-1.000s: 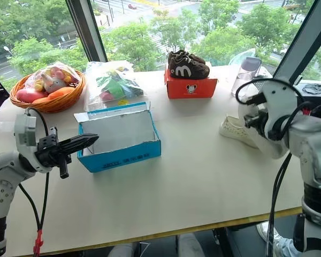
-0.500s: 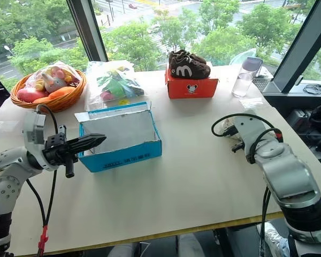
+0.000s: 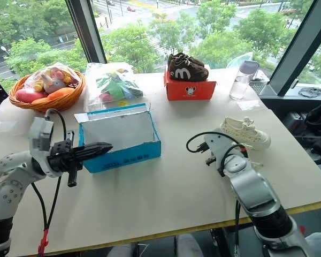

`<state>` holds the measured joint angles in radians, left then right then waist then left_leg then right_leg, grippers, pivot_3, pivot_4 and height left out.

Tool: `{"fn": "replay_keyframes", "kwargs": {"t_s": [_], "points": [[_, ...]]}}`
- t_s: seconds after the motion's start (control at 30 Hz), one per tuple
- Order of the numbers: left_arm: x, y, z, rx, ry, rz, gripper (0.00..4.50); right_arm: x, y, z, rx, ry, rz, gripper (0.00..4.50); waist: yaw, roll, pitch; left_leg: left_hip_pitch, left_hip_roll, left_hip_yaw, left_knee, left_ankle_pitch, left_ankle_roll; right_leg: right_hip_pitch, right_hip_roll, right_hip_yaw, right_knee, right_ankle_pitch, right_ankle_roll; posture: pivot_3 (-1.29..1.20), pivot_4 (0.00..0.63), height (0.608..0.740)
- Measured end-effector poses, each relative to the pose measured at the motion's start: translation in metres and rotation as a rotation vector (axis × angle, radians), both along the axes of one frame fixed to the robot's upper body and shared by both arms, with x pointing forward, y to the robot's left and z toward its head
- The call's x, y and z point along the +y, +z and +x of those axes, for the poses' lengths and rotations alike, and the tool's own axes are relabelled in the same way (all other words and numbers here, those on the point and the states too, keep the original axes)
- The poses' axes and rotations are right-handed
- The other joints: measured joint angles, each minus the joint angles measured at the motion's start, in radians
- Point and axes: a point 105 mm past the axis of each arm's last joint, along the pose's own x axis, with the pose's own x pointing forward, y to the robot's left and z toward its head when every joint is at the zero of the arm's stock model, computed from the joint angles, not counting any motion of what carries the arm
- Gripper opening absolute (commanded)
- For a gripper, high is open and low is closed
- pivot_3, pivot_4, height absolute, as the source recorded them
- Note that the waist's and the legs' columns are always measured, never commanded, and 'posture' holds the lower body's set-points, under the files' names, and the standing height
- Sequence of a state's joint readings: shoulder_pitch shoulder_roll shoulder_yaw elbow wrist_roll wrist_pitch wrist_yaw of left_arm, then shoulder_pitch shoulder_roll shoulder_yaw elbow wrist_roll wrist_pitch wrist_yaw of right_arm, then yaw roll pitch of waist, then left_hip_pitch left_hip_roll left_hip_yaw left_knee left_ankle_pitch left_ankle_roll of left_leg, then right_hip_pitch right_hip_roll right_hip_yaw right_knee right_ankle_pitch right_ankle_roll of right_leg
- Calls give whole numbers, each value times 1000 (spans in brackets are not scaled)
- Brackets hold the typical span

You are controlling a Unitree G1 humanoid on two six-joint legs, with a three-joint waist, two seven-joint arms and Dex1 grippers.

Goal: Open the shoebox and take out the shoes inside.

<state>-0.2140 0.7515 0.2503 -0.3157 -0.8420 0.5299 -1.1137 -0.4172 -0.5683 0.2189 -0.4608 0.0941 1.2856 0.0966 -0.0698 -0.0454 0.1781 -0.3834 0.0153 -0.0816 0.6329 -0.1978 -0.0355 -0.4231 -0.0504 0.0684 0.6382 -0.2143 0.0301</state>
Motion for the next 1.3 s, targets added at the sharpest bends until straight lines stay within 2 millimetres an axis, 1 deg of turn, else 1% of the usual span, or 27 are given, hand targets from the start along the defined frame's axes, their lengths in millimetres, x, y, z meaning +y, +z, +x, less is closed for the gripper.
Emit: {"fn": "replay_keyframes", "kwargs": {"t_s": [0.03,0.07,0.13,0.17,0.2,0.23,0.27,0.33,0.4,0.5,0.57,0.6,0.7,0.8,1.0,1.07,1.17,1.2,1.3], "points": [[0,0,0,-1,0,1,0,1,-3,1,5,-1,16,2106,0,-1,0,2,0,0,0,0,0,2,0,0,-2,-3,-6,0,150,740],[0,0,0,-1,1,1,0,2,-6,0,17,-1,28,2526,1,-1,-1,1,0,0,0,0,0,2,0,0,-3,-4,-6,0,150,740],[0,-1,1,-1,6,8,0,9,-16,-2,48,9,71,3037,2,-1,-1,0,1,0,0,0,0,2,2,1,-4,-3,-6,0,150,740],[1,-1,1,-1,10,12,0,10,-16,-2,47,6,89,3496,2,-1,-1,-1,1,0,0,0,0,2,2,1,-4,-3,-5,0,150,740],[1,-1,1,-2,11,13,0,9,-15,-2,42,1,102,3814,3,-1,-1,-1,1,0,0,0,0,2,2,2,-5,0,-1,0,150,740],[1,-1,1,-2,11,13,0,8,-14,-2,41,-2,104,4222,3,-1,-1,-2,1,0,0,0,0,1,2,2,-6,1,1,0,150,740],[1,-1,1,-2,12,14,0,7,-13,-1,38,-5,109,4480,3,-1,-1,-2,1,0,0,0,0,1,2,2,-6,1,1,0,150,740],[1,-1,1,-2,13,15,0,6,-12,-1,36,-13,123,4480,1,-1,-1,-2,2,0,-1,-1,1,1,3,2,-6,1,1,0,150,740],[1,-1,1,-2,13,16,0,9,-11,-1,58,1,145,4480,0,-1,0,-2,2,0,-2,-1,1,0,4,3,-6,1,1,0,150,740],[1,-1,1,-3,14,18,0,25,-6,-7,108,77,237,4480,0,0,0,-3,3,0,-3,-1,1,-1,5,3,-6,1,1,0,150,740],[1,-1,2,-5,14,19,0,34,4,-11,125,132,314,4480,0,1,1,-3,3,0,-3,-1,1,-1,5,3,-7,1,1,0,150,740],[1,-1,2,-5,14,20,0,38,13,-11,120,160,345,4480,0,2,1,-4,3,0,-3,-1,1,-2,5,3,-7,1,1,0,150,740],[1,-2,2,-5,17,24,0,43,32,-13,97,211,405,4480,3,2,1,-4,3,0,-3,-1,1,-2,5,3,-8,1,1,0,150,740],[1,-2,3,-6,17,27,0,50,43,-16,95,254,468,4480,3,2,1,-5,3,0,-4,-2,1,-2,5,3,-8,1,1,0,150,740],[1,-1,3,-10,21,33,0,38,48,-12,76,215,513,4480,4,2,1,-5,3,0,-3,-2,1,-2,4,3,-8,1,1,0,150,740],[1,-2,4,-13,29,37,0,31,60,-6,31,195,536,4480,4,3,2,-5,3,0,-3,-2,1,-2,4,3,-8,1,1,0,150,740],[3,-1,7,-23,56,43,0,18,91,4,-100,176,582,4480,3,3,2,-5,3,0,-4,-2,1,-3,5,3,-8,1,1,0,150,740],[3,0,8,-28,72,36,0,15,99,5,-127,176,606,4480,3,3,2,-5,3,0,-5,-2,1,-3,5,3,-8,1,1,0,150,740],[7,4,12,-41,121,23,0,12,114,4,-151,213,700,4480,3,4,2,-5,3,0,-5,-2,1,-3,4,3,-9,1,1,0,150,740]]}}
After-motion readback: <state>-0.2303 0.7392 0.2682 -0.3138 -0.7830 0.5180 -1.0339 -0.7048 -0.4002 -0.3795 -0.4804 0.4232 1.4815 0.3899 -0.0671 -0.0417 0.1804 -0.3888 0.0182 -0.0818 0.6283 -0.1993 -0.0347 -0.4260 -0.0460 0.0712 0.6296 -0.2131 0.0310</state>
